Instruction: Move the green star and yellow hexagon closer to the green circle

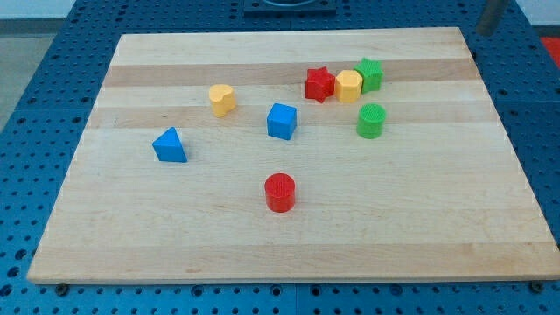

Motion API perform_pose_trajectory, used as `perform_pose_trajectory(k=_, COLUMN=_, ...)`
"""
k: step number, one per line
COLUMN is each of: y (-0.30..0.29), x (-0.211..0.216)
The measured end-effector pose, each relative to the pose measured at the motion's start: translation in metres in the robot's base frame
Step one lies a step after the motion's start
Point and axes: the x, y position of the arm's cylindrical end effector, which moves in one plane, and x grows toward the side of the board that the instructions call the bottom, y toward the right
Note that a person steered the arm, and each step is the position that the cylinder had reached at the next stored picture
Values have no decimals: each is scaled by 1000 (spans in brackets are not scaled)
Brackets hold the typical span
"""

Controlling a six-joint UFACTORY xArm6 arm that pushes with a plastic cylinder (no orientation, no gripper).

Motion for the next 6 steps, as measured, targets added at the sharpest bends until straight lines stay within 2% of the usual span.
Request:
perform_pose_trajectory(k=1, y=0, x=0)
perform_pose_trajectory(k=2, y=-51, x=3)
perform_pose_trajectory(k=3, y=-75, x=3)
perform_pose_trajectory(k=6, y=-80, x=9)
